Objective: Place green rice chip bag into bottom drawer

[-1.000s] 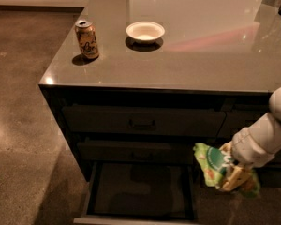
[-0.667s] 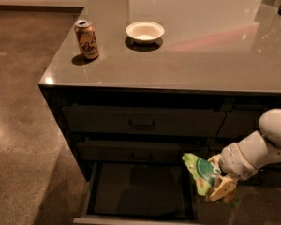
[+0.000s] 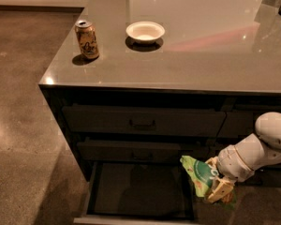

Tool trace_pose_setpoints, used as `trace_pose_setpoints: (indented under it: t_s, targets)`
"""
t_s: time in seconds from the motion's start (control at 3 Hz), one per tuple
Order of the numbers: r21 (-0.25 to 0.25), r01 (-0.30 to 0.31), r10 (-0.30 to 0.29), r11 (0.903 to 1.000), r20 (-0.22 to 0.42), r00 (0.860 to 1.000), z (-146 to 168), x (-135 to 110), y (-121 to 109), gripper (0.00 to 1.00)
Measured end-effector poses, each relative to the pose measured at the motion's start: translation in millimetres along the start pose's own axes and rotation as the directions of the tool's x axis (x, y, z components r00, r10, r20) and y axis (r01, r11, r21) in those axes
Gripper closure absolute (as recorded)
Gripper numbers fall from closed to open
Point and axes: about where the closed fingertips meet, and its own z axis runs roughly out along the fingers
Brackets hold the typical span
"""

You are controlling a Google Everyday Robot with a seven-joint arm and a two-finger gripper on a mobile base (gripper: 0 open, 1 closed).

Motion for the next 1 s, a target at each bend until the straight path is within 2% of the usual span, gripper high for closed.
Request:
trace_pose_setpoints:
  t_s: [0.33, 0.67, 1.0]
  targets:
    - [0.010, -0.011, 0.010, 0.9999, 0.075, 0.997, 13.8, 10.3, -14.5, 1.00]
    - [0.127, -0.029, -0.011, 0.9915, 0.301, 0.953, 40.4, 21.4, -59.1, 1.00]
    - [0.214, -0.067, -0.046, 0.9745, 0.483, 0.875, 79.5, 31.9, -96.2, 1.00]
